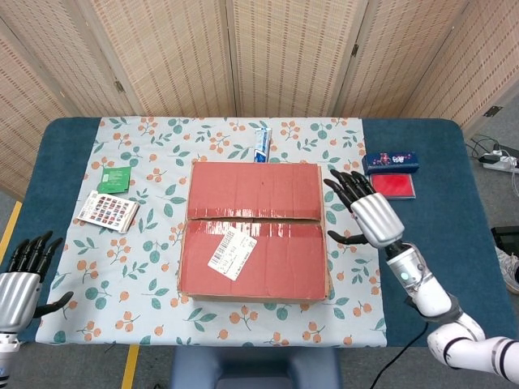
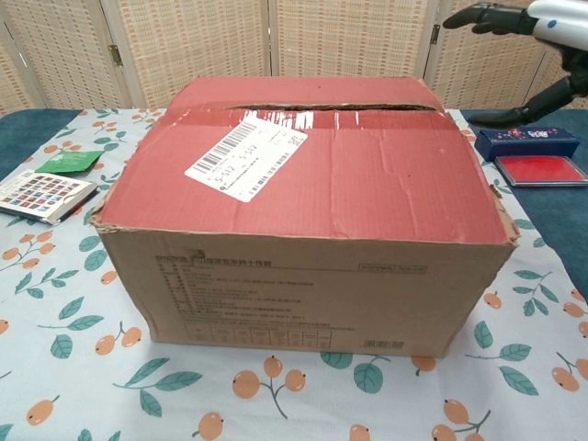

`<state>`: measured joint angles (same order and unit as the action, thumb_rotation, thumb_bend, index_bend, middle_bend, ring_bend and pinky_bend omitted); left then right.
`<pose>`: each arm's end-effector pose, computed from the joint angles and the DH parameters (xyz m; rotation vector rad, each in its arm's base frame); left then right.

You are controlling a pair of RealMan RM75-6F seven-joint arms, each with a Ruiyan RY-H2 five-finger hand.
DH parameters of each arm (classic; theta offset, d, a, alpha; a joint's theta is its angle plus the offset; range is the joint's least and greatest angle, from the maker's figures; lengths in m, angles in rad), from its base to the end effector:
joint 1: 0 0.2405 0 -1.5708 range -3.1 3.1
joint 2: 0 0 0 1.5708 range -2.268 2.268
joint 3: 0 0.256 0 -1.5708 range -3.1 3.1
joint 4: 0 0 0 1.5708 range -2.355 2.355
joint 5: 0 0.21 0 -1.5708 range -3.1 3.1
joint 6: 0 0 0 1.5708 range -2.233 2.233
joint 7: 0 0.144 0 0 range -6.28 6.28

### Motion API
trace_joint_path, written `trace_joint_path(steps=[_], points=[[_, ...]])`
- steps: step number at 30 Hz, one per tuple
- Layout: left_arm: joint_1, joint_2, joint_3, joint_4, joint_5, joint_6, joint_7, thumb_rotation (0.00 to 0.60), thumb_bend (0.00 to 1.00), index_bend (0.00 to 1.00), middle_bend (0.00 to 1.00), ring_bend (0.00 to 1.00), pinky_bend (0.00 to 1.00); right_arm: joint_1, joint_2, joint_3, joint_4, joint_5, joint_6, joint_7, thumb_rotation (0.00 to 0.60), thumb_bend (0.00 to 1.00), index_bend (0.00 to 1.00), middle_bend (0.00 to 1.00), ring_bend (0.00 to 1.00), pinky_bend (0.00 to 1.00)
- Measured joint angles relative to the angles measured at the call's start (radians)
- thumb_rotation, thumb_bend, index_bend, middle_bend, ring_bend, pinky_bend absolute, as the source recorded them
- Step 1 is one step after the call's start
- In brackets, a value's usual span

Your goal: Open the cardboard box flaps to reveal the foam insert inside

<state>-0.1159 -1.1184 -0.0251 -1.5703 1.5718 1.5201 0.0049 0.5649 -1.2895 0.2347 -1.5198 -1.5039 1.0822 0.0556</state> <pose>-0.3042 0.1856 0.1603 -1.4687 -0.8093 -0.9373 -0.1818 -0.3375 0.0876 1.7713 -0.8469 1.1937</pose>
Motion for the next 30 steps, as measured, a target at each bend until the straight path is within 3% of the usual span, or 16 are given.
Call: trace_joint_path(steps=[9, 17, 30], points=[[0.007, 0.009, -0.001, -0.001, 0.001, 0.011, -0.019, 0.600, 0.22, 0.00, 0.00, 0.00, 0.00, 0.073, -0.073, 0.000, 0.090, 0.026, -0.050, 0.032, 0.450, 0.30, 0.03, 0.00, 0.00, 0.00], [0.003, 0.010, 0.002, -0.001, 0.003, 0.000, -0.022, 0.600, 0.22, 0.00, 0.00, 0.00, 0.00, 0.103, -0.123, 0.006, 0.164, 0.021, -0.023, 0.025, 0.457, 0.30, 0.04, 0.00, 0.00, 0.00], [0.008, 0.025, -0.008, 0.000, -0.014, 0.006, -0.055, 0.600, 0.22, 0.00, 0.00, 0.00, 0.00, 0.227, -0.164, 0.130, 0.273, 0.094, -0.028, 0.046, 0.474, 0.30, 0.07, 0.00, 0.02, 0.00]])
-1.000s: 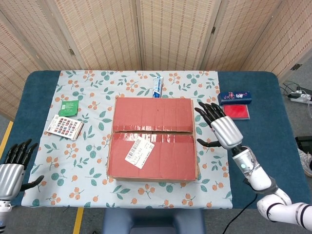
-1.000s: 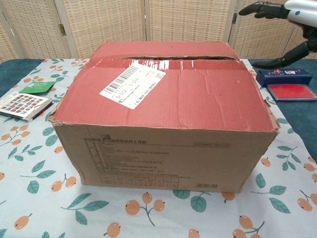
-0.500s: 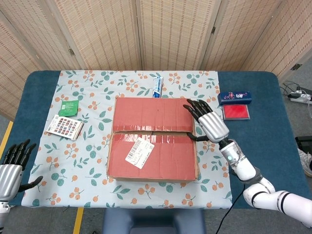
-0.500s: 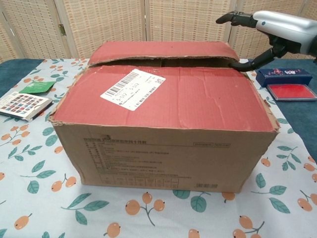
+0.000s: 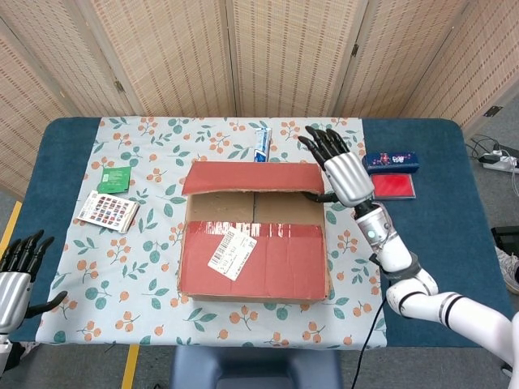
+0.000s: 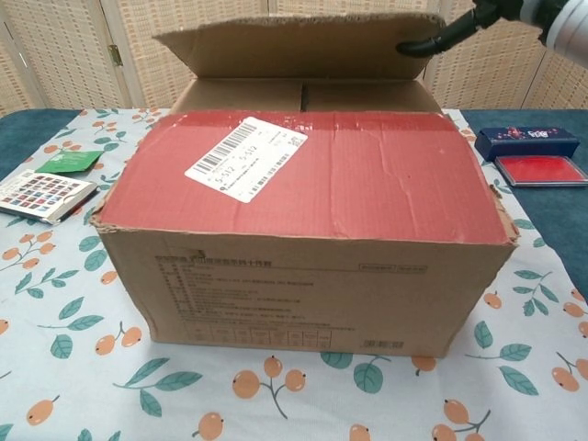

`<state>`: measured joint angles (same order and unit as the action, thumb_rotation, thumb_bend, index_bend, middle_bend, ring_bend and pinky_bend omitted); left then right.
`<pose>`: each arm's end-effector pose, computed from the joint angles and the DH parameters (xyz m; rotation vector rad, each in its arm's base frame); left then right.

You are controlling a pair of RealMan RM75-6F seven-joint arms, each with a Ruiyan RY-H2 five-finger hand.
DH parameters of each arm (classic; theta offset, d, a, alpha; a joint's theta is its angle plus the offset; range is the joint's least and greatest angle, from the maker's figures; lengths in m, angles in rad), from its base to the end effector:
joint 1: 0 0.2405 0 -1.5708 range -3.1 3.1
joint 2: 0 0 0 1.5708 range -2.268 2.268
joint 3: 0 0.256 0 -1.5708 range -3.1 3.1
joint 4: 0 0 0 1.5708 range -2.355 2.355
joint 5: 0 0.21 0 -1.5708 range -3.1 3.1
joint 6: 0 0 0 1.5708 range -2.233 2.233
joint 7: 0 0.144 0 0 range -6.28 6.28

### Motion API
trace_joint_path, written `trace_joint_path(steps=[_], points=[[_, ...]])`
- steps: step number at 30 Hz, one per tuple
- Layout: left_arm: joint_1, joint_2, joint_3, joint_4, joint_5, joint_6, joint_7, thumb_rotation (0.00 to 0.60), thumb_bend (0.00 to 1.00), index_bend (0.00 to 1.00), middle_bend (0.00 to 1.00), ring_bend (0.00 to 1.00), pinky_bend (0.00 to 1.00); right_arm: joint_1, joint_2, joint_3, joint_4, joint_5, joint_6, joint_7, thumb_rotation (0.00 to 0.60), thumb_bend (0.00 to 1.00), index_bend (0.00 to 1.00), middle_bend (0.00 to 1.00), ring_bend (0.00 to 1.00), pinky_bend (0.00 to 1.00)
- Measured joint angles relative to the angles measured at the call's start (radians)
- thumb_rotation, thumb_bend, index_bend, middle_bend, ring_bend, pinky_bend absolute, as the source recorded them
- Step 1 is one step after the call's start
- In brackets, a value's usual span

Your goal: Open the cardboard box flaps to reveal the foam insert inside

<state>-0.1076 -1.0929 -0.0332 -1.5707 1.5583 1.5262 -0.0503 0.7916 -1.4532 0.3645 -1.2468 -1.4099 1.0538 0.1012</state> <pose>-0.3081 0.1851 0.1712 -1.4352 -0.8335 -0.9566 -0.1227 -0.4205 0.0856 1.6625 -0.7335 1.3503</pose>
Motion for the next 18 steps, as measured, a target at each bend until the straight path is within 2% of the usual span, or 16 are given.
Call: trace_joint_path(steps=[8, 12, 18], points=[[0.004, 0.012, -0.016, 0.008, -0.027, 0.004, -0.041, 0.600, 0.22, 0.00, 0.00, 0.00, 0.00, 0.121, -0.036, 0.070, 0.127, 0.122, -0.104, -0.102, 0.475, 0.30, 0.07, 0.00, 0.02, 0.00], [0.010, 0.016, -0.027, 0.007, -0.056, 0.006, -0.043, 0.600, 0.22, 0.00, 0.00, 0.00, 0.00, 0.184, -0.070, 0.100, 0.241, 0.193, -0.159, -0.149, 0.475, 0.30, 0.07, 0.00, 0.02, 0.00], [0.017, 0.022, -0.039, 0.010, -0.080, 0.008, -0.057, 0.600, 0.22, 0.00, 0.00, 0.00, 0.00, 0.265, -0.124, 0.116, 0.450, 0.245, -0.220, -0.185, 0.473, 0.30, 0.07, 0.00, 0.00, 0.00]])
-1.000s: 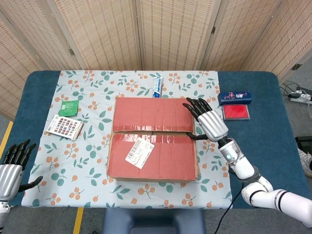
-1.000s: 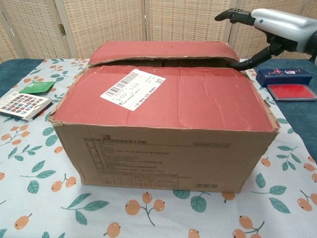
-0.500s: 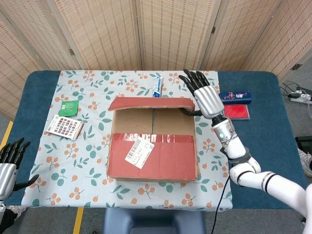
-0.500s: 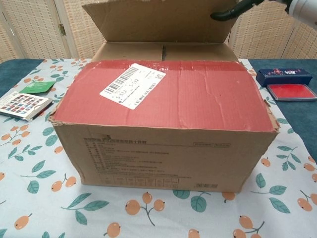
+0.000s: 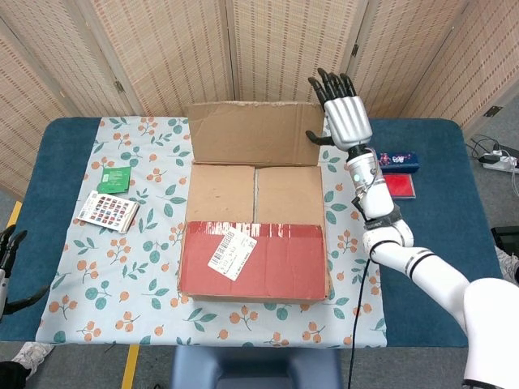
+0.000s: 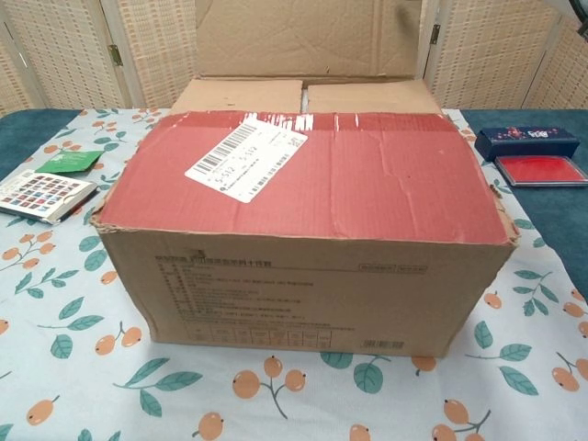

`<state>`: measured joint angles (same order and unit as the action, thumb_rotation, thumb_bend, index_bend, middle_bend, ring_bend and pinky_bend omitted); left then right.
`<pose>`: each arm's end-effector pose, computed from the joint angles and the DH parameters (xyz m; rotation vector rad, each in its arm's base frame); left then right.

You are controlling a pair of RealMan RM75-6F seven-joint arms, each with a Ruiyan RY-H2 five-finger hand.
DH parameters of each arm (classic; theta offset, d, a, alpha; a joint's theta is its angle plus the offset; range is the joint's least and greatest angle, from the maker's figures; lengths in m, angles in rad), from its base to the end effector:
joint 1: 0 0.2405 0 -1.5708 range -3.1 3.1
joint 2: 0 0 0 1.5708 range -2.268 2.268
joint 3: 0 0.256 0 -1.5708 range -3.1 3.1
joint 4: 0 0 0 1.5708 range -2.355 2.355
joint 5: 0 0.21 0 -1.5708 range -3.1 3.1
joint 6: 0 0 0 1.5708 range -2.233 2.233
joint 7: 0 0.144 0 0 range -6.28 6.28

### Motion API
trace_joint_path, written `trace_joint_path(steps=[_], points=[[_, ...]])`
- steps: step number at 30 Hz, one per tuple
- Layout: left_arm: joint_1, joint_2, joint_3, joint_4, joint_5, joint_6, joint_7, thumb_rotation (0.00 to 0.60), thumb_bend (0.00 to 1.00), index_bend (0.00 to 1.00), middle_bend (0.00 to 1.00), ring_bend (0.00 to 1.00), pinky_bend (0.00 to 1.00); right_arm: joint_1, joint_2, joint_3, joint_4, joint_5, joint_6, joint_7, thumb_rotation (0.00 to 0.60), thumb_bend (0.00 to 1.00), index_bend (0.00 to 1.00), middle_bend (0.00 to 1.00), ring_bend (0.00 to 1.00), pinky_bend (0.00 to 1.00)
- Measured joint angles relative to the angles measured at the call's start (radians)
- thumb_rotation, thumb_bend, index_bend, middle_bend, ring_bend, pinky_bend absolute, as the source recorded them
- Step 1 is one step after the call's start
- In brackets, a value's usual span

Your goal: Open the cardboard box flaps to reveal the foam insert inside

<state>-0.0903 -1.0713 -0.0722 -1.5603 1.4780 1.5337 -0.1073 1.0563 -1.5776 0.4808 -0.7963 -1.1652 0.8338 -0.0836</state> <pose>-0.3206 0.1881 0.1913 -1.3196 -0.8552 -0.9589 -0.0939 -0.5210 0.1141 1.4898 -0.6176 1.1098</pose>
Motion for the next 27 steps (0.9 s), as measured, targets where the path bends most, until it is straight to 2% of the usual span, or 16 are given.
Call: trace_joint_path(steps=[4, 8, 10, 14, 17, 20, 21, 24, 27], points=[[-0.003, -0.001, -0.002, 0.004, -0.006, -0.012, 0.002, 0.600, 0.22, 0.00, 0.00, 0.00, 0.00, 0.028, -0.021, 0.000, 0.079, 0.007, -0.014, 0.044, 0.472, 0.30, 0.07, 0.00, 0.00, 0.00], [-0.005, -0.006, -0.002, 0.004, -0.002, -0.013, 0.011, 0.600, 0.22, 0.00, 0.00, 0.00, 0.00, 0.011, -0.003, -0.008, 0.041, 0.006, -0.016, 0.111, 0.471, 0.30, 0.08, 0.00, 0.03, 0.00], [-0.005, -0.012, -0.005, 0.003, -0.005, -0.012, 0.011, 0.600, 0.22, 0.00, 0.00, 0.00, 0.00, -0.014, 0.027, -0.014, -0.028, 0.010, -0.018, 0.125, 0.470, 0.30, 0.11, 0.04, 0.09, 0.03], [-0.005, -0.021, -0.008, 0.002, -0.003, -0.007, 0.005, 0.600, 0.20, 0.00, 0.00, 0.00, 0.00, -0.083, 0.117, -0.037, -0.232, 0.009, -0.001, 0.121, 0.468, 0.30, 0.13, 0.11, 0.17, 0.19], [-0.007, -0.025, -0.008, 0.001, 0.002, -0.007, 0.019, 0.600, 0.20, 0.00, 0.00, 0.00, 0.00, -0.148, 0.207, -0.058, -0.434, 0.005, 0.017, 0.131, 0.468, 0.30, 0.15, 0.12, 0.21, 0.24], [-0.011, -0.034, -0.007, -0.001, 0.005, -0.012, 0.041, 0.600, 0.20, 0.00, 0.00, 0.00, 0.00, -0.222, 0.306, -0.079, -0.643, -0.011, 0.030, 0.184, 0.468, 0.30, 0.21, 0.17, 0.26, 0.28], [-0.012, -0.037, -0.007, -0.002, 0.004, -0.014, 0.048, 0.600, 0.20, 0.00, 0.00, 0.00, 0.00, -0.250, 0.341, -0.086, -0.718, -0.022, 0.034, 0.225, 0.469, 0.30, 0.23, 0.19, 0.28, 0.30], [-0.014, -0.044, -0.008, -0.004, -0.003, -0.020, 0.066, 0.600, 0.19, 0.00, 0.00, 0.00, 0.00, -0.307, 0.412, -0.102, -0.843, -0.048, 0.033, 0.370, 0.467, 0.30, 0.24, 0.20, 0.29, 0.31], [-0.014, -0.048, -0.011, -0.008, -0.015, -0.022, 0.079, 0.600, 0.19, 0.00, 0.00, 0.00, 0.00, -0.346, 0.475, -0.113, -0.904, -0.075, 0.006, 0.560, 0.449, 0.30, 0.24, 0.20, 0.29, 0.31]])
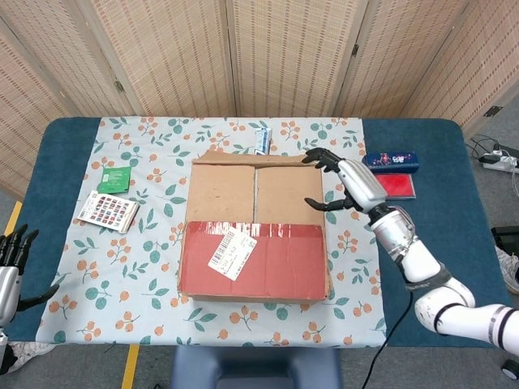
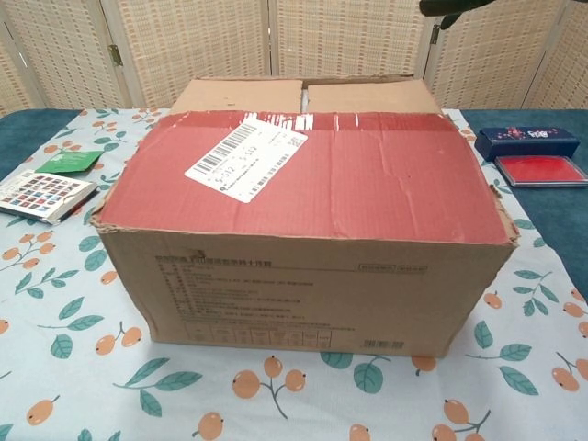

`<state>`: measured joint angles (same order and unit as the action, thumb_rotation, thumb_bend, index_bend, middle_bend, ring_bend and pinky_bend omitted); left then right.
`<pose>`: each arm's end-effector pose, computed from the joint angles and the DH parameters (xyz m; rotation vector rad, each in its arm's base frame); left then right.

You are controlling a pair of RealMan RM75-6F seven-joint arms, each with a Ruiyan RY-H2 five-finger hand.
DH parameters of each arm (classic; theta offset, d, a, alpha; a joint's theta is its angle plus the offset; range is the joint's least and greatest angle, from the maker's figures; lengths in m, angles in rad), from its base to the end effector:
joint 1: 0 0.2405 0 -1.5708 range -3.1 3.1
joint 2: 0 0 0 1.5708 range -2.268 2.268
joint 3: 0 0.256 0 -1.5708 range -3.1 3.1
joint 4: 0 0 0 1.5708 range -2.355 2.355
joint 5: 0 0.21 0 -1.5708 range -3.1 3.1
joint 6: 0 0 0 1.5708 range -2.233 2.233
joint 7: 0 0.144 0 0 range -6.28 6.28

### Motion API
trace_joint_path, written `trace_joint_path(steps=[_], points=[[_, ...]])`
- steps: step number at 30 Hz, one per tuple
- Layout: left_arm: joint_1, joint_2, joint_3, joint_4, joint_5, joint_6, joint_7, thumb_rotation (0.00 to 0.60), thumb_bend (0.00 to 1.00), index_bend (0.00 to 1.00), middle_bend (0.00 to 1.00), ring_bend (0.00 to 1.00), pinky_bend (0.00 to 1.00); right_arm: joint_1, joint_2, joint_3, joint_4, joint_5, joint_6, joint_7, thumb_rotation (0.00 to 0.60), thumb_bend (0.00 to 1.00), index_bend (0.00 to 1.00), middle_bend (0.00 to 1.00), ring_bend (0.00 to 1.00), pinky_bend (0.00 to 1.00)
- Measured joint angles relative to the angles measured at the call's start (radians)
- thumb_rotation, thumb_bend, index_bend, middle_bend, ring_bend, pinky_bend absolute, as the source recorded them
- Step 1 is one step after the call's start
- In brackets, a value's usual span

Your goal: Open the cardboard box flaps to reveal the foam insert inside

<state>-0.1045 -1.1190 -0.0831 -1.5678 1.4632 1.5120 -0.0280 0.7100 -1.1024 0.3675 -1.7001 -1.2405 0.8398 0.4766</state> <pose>-0.3161 0.1946 0.1741 -1.3286 -0.8483 -0.9343 -0.1220 -0.3756 0.1298 1.6178 -1.4223 1.4342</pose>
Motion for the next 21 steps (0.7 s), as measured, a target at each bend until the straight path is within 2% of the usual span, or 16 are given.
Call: trace_joint_path(steps=[6, 12, 16, 21], points=[[0.006, 0.003, -0.015, -0.006, -0.024, 0.008, 0.000, 0.600, 0.19, 0.00, 0.00, 0.00, 0.00, -0.041, 0.108, -0.019, -0.067, -0.078, -0.106, 0.408, 0.428, 0.30, 0.24, 0.20, 0.28, 0.31], [0.006, 0.003, -0.017, -0.003, -0.028, 0.004, 0.002, 0.600, 0.19, 0.00, 0.00, 0.00, 0.00, -0.046, 0.163, -0.057, -0.084, -0.204, -0.217, 0.749, 0.428, 0.30, 0.24, 0.19, 0.28, 0.31], [0.004, 0.003, -0.018, -0.001, -0.031, -0.002, 0.000, 0.600, 0.19, 0.00, 0.00, 0.00, 0.00, -0.036, 0.175, -0.103, -0.062, -0.312, -0.242, 0.865, 0.426, 0.30, 0.24, 0.19, 0.28, 0.31], [0.002, 0.001, -0.018, 0.002, -0.031, -0.006, 0.004, 0.600, 0.19, 0.00, 0.00, 0.00, 0.00, -0.015, 0.175, -0.164, -0.021, -0.383, -0.217, 0.952, 0.428, 0.30, 0.24, 0.19, 0.28, 0.31]])
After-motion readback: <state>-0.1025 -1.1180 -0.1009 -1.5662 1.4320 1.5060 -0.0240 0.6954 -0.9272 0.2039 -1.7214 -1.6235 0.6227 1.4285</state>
